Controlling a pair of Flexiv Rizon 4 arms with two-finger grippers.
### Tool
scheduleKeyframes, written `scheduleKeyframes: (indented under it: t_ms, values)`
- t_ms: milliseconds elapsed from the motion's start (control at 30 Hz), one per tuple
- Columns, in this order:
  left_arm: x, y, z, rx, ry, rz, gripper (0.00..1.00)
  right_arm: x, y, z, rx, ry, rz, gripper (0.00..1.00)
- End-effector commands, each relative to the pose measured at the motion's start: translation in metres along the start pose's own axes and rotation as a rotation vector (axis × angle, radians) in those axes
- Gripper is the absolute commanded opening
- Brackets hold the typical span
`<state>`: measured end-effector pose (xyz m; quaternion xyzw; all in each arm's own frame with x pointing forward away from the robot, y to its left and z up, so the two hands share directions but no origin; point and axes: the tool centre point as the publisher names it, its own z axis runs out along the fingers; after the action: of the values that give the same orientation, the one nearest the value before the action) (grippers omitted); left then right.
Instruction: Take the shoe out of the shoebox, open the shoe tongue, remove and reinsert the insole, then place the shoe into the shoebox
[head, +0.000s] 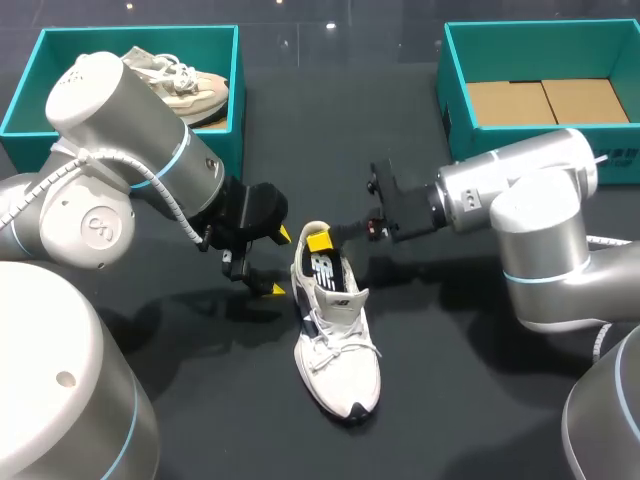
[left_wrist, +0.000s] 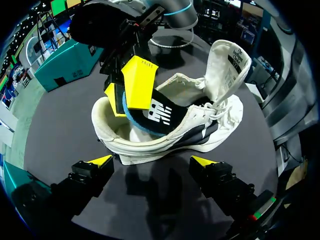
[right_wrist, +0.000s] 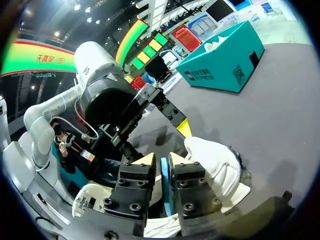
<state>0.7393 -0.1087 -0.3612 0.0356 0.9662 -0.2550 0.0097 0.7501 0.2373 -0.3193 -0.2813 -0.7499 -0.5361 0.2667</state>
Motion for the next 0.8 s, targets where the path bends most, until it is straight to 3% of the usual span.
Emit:
scheduleKeyframes:
  t_ms: [33, 333, 533, 567, 600, 633, 700, 733, 800]
  values:
    - [0.001, 0.0, 0.0, -0.001, -0.001, 0.0, 1.0, -0.011, -0.005, 0.005, 0.001, 0.013, 0.024, 0.0]
    - [0.001, 0.0, 0.0, -0.001, -0.001, 0.0, 1.0, -0.011, -0.032, 0.004, -0.024, 0.016, 0.097, 0.0]
    - [0.001, 0.0, 0.0, -0.001, -0.001, 0.0, 1.0, -0.004, -0.033, 0.001, -0.035, 0.003, 0.091, 0.0]
    - [0.001, 0.0, 0.0, -0.001, -0.001, 0.0, 1.0, -0.004, -0.033, 0.001, -0.034, -0.001, 0.085, 0.06]
    - [0.001, 0.0, 0.0, -0.001, -0.001, 0.0, 1.0, -0.004, -0.032, 0.001, -0.034, -0.004, 0.078, 0.29]
    - [0.001, 0.0, 0.0, -0.001, -0.001, 0.0, 1.0, -0.003, -0.031, 0.0, -0.03, -0.006, 0.069, 0.4]
    - [0.001, 0.0, 0.0, -0.001, -0.001, 0.0, 1.0, 0.0, -0.025, -0.001, -0.023, -0.013, 0.053, 0.53]
    - [0.001, 0.0, 0.0, -0.001, -0.001, 0.0, 1.0, 0.001, -0.023, -0.001, -0.017, -0.016, 0.044, 0.69]
    - [0.001, 0.0, 0.0, -0.001, -0.001, 0.0, 1.0, 0.003, -0.018, -0.002, -0.002, -0.025, 0.027, 0.73]
